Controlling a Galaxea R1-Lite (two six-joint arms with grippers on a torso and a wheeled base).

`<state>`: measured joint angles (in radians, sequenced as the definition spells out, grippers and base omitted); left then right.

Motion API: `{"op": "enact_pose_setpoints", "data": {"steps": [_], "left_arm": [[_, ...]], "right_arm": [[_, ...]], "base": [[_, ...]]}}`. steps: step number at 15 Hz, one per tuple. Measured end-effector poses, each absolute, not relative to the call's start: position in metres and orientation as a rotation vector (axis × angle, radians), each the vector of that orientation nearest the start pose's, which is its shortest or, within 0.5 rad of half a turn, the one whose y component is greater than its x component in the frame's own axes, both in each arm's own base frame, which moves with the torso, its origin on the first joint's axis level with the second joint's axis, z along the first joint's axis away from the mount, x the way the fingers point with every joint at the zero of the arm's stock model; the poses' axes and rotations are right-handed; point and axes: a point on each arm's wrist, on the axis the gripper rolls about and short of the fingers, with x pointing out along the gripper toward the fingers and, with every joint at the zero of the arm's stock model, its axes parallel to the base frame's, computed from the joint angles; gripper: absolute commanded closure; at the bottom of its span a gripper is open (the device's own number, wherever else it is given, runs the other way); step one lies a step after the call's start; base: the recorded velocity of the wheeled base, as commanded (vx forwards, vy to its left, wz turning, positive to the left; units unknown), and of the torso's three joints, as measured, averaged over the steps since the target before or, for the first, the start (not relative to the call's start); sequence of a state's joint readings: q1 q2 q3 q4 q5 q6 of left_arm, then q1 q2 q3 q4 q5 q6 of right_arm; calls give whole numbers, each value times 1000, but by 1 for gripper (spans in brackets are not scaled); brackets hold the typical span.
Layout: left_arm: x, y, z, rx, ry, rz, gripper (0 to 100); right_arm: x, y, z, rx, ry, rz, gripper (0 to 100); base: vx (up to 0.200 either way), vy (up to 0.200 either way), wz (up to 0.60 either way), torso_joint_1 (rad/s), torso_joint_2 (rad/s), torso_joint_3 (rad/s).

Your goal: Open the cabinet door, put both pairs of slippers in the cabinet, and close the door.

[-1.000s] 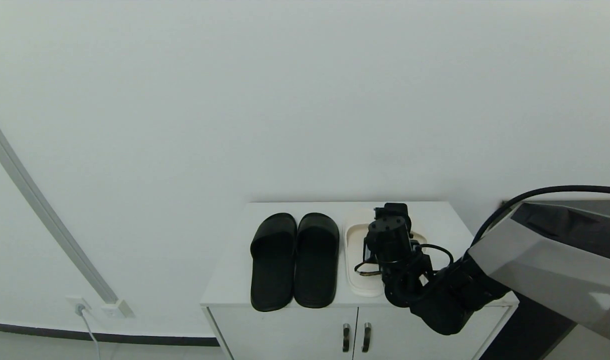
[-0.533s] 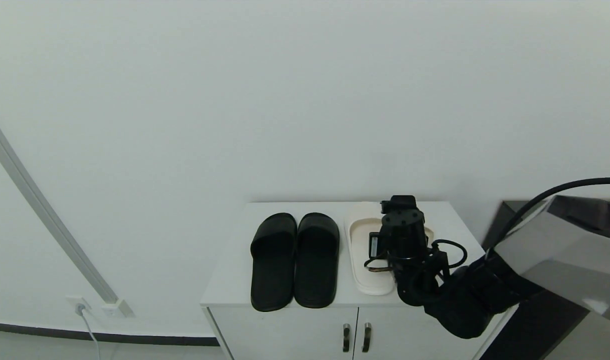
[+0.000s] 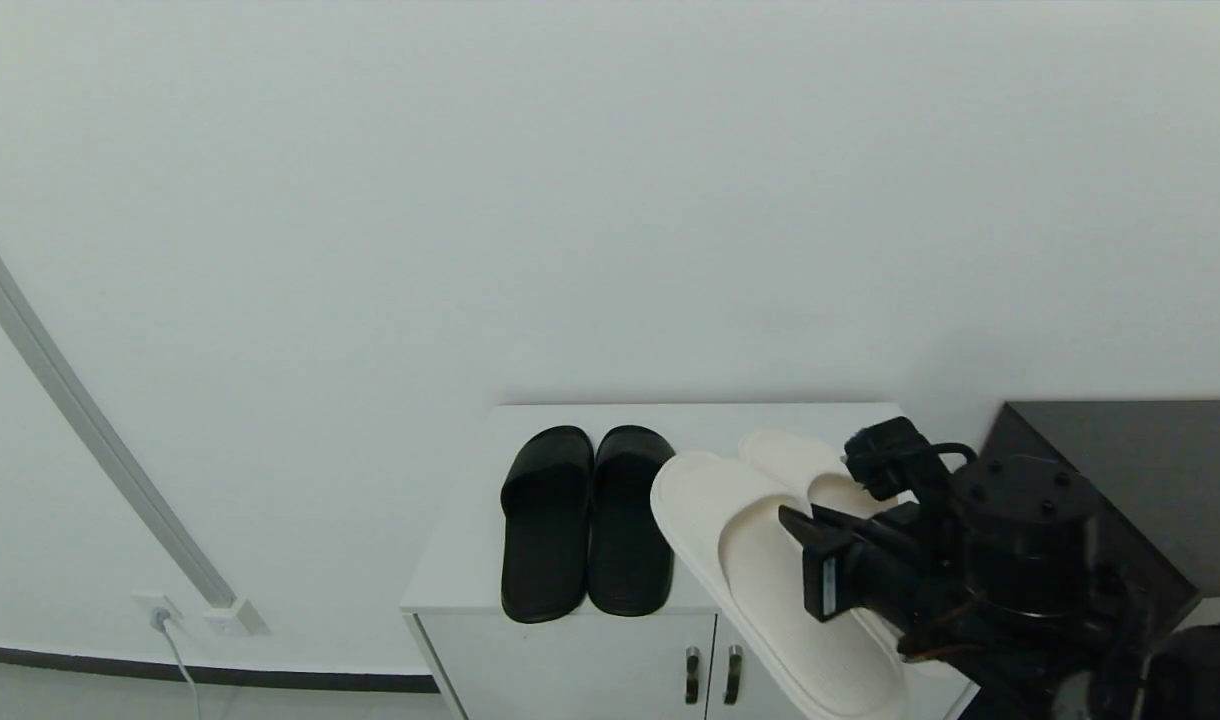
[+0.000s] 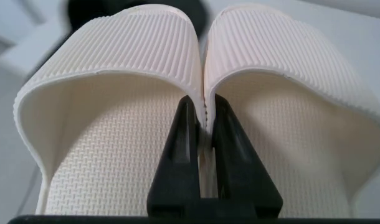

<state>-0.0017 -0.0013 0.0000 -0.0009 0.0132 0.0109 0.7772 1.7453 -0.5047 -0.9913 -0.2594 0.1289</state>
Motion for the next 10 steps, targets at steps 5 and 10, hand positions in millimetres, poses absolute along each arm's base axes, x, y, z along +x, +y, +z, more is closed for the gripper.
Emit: {"op": "enact_pose_setpoints", "data": {"steps": [5,10], "left_arm": [[-23,0,76,11,-2,12,100],[-23,0,76,8,-3,11,100]], "right_arm": [[156,173,141,-27,290,726,100],[149,167,143,-24,284,734,100]], "base": [[0,0,0,0,0,0],[-160,0,0,5,4,3]]}}
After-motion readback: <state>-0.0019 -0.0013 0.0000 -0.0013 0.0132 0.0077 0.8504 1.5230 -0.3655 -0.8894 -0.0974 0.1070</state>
